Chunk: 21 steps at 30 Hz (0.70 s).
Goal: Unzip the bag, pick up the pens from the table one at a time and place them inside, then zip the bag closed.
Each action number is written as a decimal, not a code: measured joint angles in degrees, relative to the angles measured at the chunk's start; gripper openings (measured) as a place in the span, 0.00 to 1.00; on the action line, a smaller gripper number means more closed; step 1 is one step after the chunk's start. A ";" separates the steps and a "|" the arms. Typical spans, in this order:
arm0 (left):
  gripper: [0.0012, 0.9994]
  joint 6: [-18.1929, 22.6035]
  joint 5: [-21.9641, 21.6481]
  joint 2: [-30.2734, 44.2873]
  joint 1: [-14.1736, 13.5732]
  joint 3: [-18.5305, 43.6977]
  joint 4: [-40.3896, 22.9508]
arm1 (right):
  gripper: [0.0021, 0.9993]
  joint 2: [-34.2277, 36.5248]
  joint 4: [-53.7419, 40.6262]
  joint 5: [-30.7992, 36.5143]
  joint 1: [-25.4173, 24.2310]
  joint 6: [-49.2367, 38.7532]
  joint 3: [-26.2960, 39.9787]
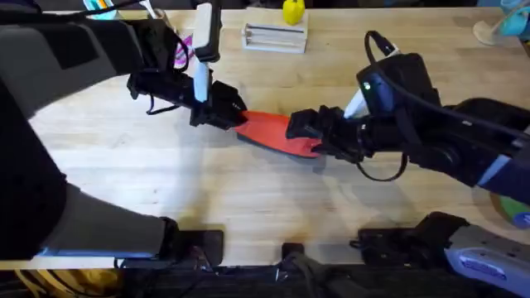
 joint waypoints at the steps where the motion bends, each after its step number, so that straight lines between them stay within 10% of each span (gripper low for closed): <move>1: 0.04 0.00 0.00 0.02 0.00 0.00 0.02 | 0.73 0.37 0.44 0.14 0.00 0.05 0.00; 21: 0.04 -0.02 0.00 0.02 0.00 0.00 0.24 | 0.24 0.88 0.68 5.77 0.28 1.05 -0.04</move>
